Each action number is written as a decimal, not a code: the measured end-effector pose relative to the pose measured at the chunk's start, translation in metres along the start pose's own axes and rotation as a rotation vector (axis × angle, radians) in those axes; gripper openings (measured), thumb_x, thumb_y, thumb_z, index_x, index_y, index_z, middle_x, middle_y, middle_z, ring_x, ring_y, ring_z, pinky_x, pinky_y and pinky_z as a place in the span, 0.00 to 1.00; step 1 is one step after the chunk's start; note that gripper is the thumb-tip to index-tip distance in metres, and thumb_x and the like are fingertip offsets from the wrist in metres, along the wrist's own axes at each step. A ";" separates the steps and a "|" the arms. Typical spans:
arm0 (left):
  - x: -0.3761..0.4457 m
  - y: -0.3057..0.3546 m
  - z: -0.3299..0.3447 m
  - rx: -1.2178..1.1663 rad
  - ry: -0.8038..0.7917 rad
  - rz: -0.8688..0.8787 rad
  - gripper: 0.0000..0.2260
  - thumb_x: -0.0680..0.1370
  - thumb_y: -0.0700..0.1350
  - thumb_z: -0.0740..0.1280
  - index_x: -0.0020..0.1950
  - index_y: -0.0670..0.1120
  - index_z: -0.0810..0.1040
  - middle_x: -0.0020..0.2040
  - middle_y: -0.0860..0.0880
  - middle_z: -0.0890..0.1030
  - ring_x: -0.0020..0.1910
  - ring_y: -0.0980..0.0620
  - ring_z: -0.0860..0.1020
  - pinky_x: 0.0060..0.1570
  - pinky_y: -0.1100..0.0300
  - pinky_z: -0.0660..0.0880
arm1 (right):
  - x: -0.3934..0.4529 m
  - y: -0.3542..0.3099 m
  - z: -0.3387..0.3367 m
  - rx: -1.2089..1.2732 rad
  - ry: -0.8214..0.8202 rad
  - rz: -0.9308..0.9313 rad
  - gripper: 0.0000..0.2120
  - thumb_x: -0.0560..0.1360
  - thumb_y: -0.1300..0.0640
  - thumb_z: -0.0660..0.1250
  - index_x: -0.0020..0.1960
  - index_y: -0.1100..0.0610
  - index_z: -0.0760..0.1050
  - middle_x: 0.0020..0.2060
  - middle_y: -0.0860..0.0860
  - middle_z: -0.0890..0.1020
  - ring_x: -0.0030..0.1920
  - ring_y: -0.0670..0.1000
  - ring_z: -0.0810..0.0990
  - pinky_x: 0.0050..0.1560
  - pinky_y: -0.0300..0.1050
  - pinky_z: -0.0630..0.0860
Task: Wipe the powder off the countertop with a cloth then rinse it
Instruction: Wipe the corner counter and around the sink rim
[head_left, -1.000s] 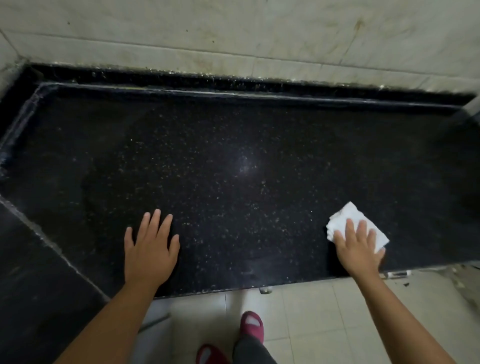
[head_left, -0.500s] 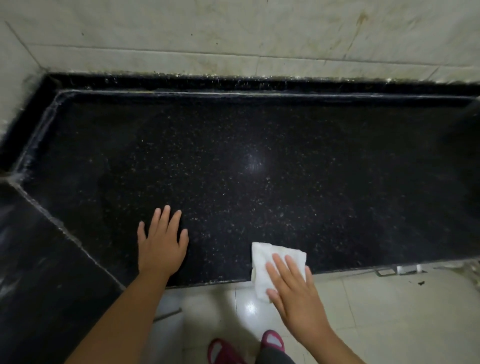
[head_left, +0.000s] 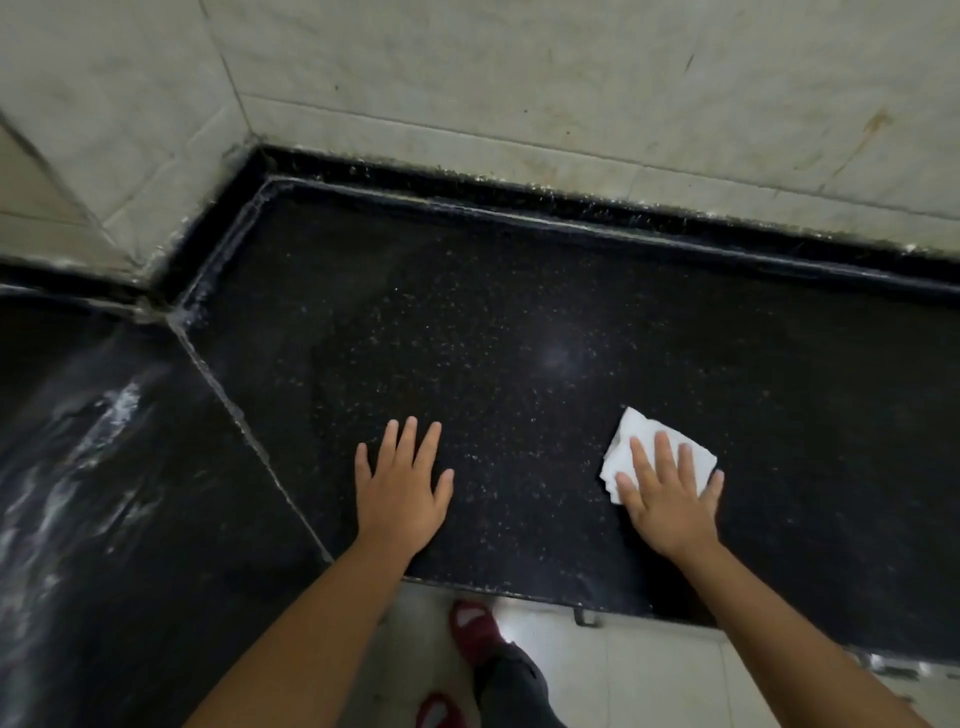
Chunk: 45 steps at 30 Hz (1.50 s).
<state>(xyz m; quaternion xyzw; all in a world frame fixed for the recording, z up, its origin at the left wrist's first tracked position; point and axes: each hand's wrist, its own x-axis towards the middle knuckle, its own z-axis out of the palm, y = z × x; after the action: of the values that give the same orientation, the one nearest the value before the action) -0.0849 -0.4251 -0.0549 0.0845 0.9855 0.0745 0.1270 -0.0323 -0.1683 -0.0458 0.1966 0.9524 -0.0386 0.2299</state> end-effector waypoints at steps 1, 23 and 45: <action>0.001 -0.005 -0.001 -0.009 -0.003 -0.027 0.25 0.81 0.56 0.47 0.76 0.53 0.44 0.77 0.49 0.46 0.75 0.49 0.43 0.71 0.47 0.43 | 0.013 -0.013 -0.005 -0.010 -0.002 -0.032 0.26 0.81 0.43 0.41 0.75 0.45 0.36 0.75 0.49 0.38 0.75 0.54 0.37 0.70 0.63 0.38; 0.088 -0.153 -0.011 -0.167 0.283 -0.496 0.32 0.73 0.59 0.39 0.72 0.49 0.64 0.74 0.46 0.60 0.74 0.47 0.53 0.70 0.46 0.47 | 0.249 -0.341 -0.105 -0.095 0.096 -0.558 0.26 0.80 0.40 0.42 0.75 0.44 0.41 0.76 0.49 0.39 0.75 0.55 0.37 0.71 0.61 0.35; 0.091 -0.156 -0.007 -0.094 0.324 -0.500 0.23 0.75 0.53 0.52 0.63 0.46 0.75 0.65 0.43 0.74 0.66 0.42 0.69 0.62 0.39 0.59 | 0.209 -0.372 -0.080 -0.176 0.086 -0.626 0.26 0.81 0.44 0.42 0.76 0.48 0.38 0.75 0.51 0.38 0.75 0.57 0.37 0.69 0.66 0.38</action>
<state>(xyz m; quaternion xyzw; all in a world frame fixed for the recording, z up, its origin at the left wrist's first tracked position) -0.1965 -0.5616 -0.0961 -0.1796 0.9787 0.0988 -0.0137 -0.3830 -0.4222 -0.0757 -0.1247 0.9751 -0.0165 0.1824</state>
